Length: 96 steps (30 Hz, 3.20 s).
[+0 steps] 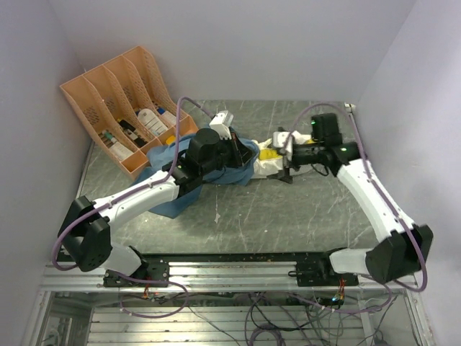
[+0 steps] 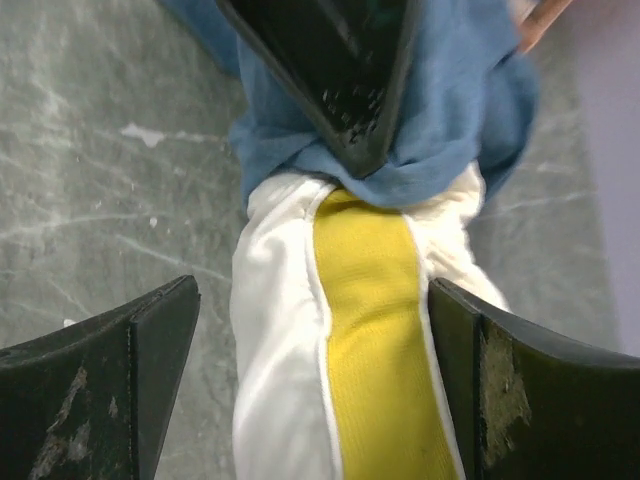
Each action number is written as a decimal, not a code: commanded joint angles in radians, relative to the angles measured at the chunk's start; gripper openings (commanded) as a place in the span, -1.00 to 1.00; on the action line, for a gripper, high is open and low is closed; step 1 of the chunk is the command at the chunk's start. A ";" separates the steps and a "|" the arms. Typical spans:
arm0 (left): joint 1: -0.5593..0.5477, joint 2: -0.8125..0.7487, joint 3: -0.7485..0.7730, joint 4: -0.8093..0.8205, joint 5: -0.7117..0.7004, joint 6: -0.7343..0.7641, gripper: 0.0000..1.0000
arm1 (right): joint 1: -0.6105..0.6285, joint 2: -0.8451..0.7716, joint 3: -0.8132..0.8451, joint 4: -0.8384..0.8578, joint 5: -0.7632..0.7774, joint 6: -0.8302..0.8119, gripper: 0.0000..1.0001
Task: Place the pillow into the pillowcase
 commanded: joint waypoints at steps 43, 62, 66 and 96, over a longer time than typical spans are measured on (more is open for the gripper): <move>-0.034 0.283 0.521 0.146 0.380 -0.171 -0.86 | -0.039 -0.005 -0.190 1.159 0.155 1.636 -1.00; 0.267 0.468 0.784 -0.293 0.006 -0.024 0.63 | -0.252 0.432 0.272 0.611 0.492 1.146 0.65; 0.268 0.458 0.948 -0.397 -0.066 0.107 0.78 | -0.322 0.401 0.334 0.554 0.458 0.967 0.87; -0.246 0.388 -0.010 0.106 -0.682 0.107 0.70 | -0.264 0.045 -0.460 0.377 -0.014 -0.083 0.90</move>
